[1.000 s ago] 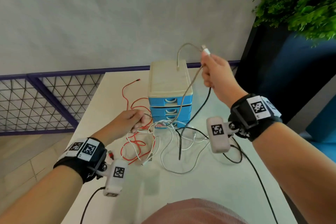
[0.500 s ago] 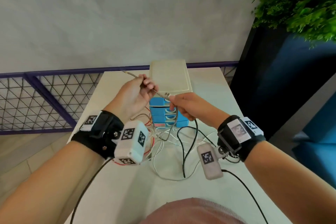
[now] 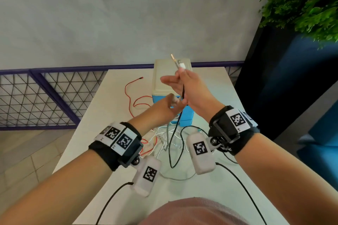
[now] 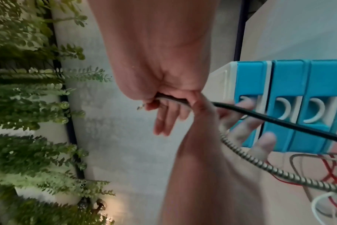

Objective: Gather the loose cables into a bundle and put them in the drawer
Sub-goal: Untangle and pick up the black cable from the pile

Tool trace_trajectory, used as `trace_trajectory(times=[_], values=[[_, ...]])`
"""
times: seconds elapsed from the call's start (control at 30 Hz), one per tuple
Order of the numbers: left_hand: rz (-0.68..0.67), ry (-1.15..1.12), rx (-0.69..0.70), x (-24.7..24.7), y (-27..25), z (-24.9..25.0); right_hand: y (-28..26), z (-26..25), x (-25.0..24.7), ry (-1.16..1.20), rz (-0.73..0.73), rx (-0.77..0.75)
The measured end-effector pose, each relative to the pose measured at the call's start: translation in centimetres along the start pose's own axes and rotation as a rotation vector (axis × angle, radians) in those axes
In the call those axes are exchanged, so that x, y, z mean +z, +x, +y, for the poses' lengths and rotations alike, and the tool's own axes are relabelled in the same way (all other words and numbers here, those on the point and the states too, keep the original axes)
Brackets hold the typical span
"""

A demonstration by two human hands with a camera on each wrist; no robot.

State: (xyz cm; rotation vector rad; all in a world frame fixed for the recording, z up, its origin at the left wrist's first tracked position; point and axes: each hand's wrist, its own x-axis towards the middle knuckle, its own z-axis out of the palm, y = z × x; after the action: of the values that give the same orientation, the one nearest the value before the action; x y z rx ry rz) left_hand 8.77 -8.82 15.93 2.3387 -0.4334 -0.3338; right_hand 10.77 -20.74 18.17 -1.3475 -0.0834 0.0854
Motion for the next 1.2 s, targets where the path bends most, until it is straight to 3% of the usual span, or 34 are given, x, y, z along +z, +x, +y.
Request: trace_trajectory(times=[0.07, 0.13, 0.2, 0.27, 0.37, 0.43, 0.57, 0.67, 0.77, 0.9, 1.07, 1.2], values=[[-0.244, -0.394, 0.060, 0.7, -0.9, -0.2, 0.1, -1.2, -0.1, 0.204, 0.034, -0.029], [-0.381, -0.619, 0.095, 1.3, -1.6, -1.0, 0.5, -2.7, -1.1, 0.219, 0.137, -0.092], [-0.367, -0.497, 0.071, 1.3, -1.8, -3.0, 1.2, -3.7, -3.1, 0.023, 0.315, -0.207], [-0.334, -0.286, 0.041, 1.1, -2.2, -6.0, 1.4, -4.3, -5.5, -0.316, 0.488, -0.347], [-0.267, -0.329, -0.064, 0.4, -2.6, -10.2, 1.1, -3.9, -8.2, -0.727, 0.606, -0.390], [-0.185, -0.337, -0.074, 0.3, -2.4, -10.3, 0.6, -2.9, -8.4, -0.921, 0.495, -0.299], [-0.041, -0.206, 0.077, 0.6, -0.5, -6.4, -0.5, 0.4, -4.8, -1.125, -0.149, -0.078], [0.091, -0.362, 0.097, 0.2, 0.8, -3.9, -1.0, 1.6, -3.0, -1.182, -0.394, 0.072], [0.078, -0.471, 0.149, -0.6, 1.1, -3.1, -0.8, 0.8, -3.2, -1.028, -0.281, 0.090], [-0.026, -0.253, 0.188, -0.9, 0.6, -4.3, 0.0, -1.4, -4.4, -0.442, 0.050, 0.015], [-0.150, -0.087, 0.054, 0.5, -0.1, -7.6, 0.6, -5.2, -5.2, 0.041, 0.299, -0.163], [-0.189, -0.043, -0.053, 1.8, -0.5, -10.7, 0.5, -7.0, -5.7, 0.170, 0.413, -0.291]])
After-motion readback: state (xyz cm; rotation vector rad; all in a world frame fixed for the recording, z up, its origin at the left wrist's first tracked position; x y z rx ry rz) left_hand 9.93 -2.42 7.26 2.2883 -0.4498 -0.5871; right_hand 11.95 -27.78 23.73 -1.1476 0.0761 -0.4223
